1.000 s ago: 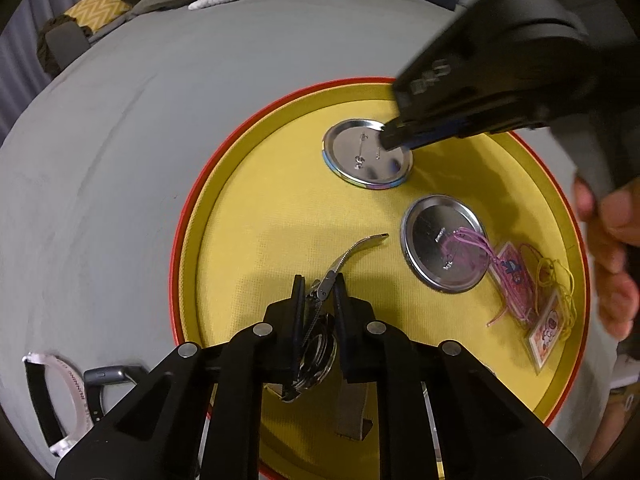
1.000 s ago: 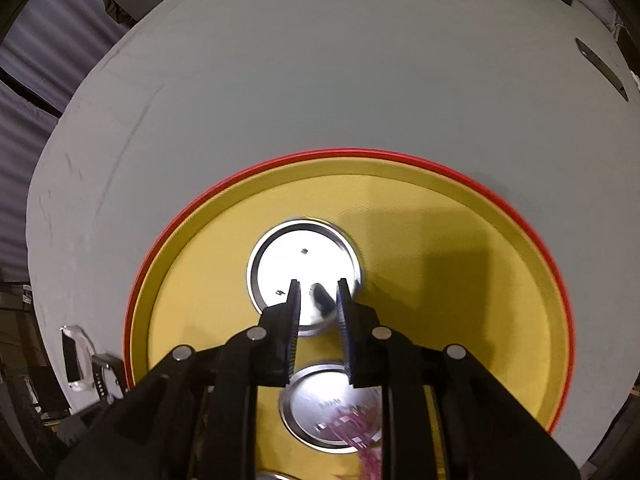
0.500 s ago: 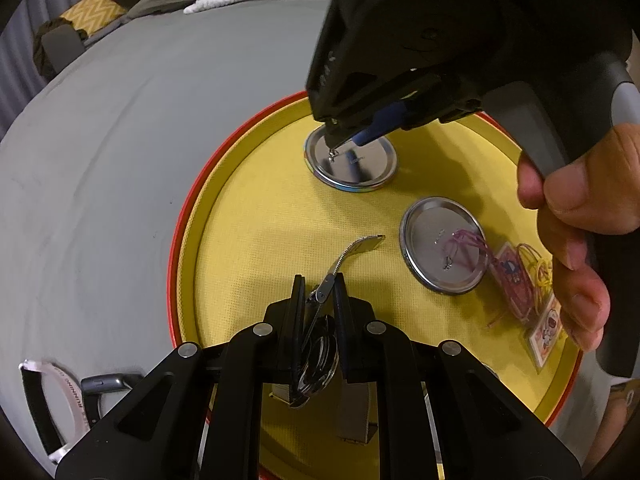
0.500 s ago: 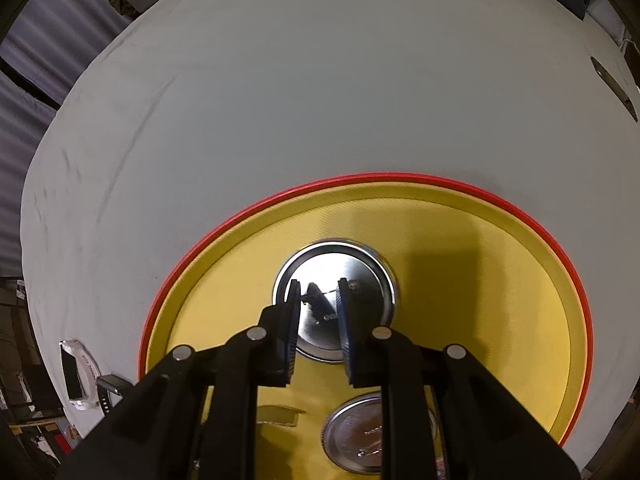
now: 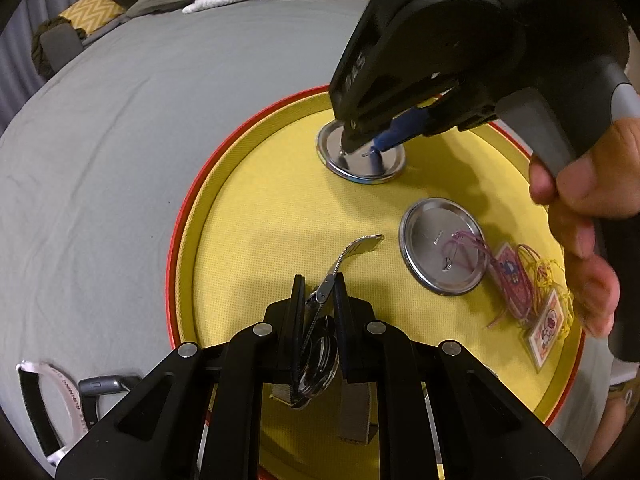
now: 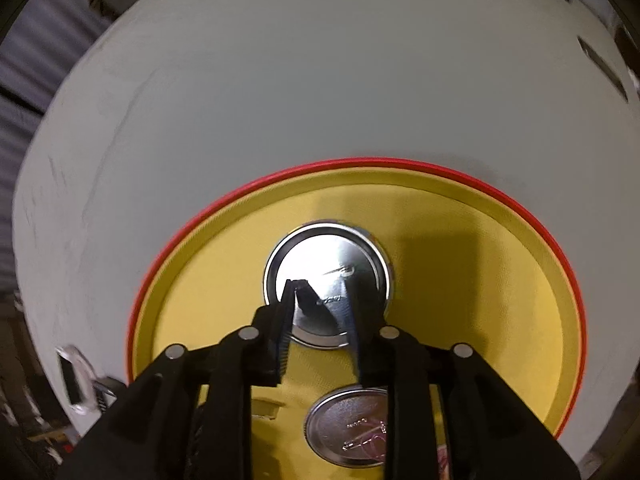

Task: Organize jewelry
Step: 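Lift the mesh watch and pin button up out of the tray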

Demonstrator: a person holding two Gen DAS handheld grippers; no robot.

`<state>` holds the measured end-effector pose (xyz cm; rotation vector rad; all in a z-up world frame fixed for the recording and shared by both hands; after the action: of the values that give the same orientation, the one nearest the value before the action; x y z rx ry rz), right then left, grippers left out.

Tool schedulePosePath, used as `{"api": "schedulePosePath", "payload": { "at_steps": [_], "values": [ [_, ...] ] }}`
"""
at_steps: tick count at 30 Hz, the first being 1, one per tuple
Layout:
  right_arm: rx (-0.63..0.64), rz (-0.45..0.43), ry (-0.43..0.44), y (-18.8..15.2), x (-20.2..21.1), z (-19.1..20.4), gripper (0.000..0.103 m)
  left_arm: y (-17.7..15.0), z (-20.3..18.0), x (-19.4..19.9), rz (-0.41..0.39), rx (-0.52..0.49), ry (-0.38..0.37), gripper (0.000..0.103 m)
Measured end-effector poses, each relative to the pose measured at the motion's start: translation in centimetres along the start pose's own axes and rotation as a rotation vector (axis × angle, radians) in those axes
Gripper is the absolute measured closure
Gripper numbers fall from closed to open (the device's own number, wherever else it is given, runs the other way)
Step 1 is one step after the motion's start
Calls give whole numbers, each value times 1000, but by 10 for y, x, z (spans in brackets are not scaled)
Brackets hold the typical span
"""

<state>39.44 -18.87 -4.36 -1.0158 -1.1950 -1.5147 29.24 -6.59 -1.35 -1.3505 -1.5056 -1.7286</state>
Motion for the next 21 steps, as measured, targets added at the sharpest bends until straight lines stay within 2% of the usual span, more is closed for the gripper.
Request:
{"api": "schedulePosePath", "payload": {
  "at_steps": [7, 16, 21],
  "values": [
    [-41, -23, 16, 4, -3, 3, 72, -1, 1, -1, 2, -3, 1, 90],
    [47, -47, -89, 2, -7, 28, 72, -1, 1, -1, -3, 1, -4, 90],
    [79, -55, -122, -6, -5, 29, 90, -5, 2, 0, -9, 4, -5, 90]
  ]
}}
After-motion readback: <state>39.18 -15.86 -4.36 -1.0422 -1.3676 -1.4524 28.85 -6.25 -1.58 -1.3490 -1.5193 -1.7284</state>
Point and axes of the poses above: each gripper's, at about its wrist camera, not at the fingertips, and x roughly against the way its jaws point, z to its left, y to its top, the point moved 1 cm from there along -x, roughly the way its jaws point, and after that the axes turned 2 degrees about x, right-handed, at the moved point
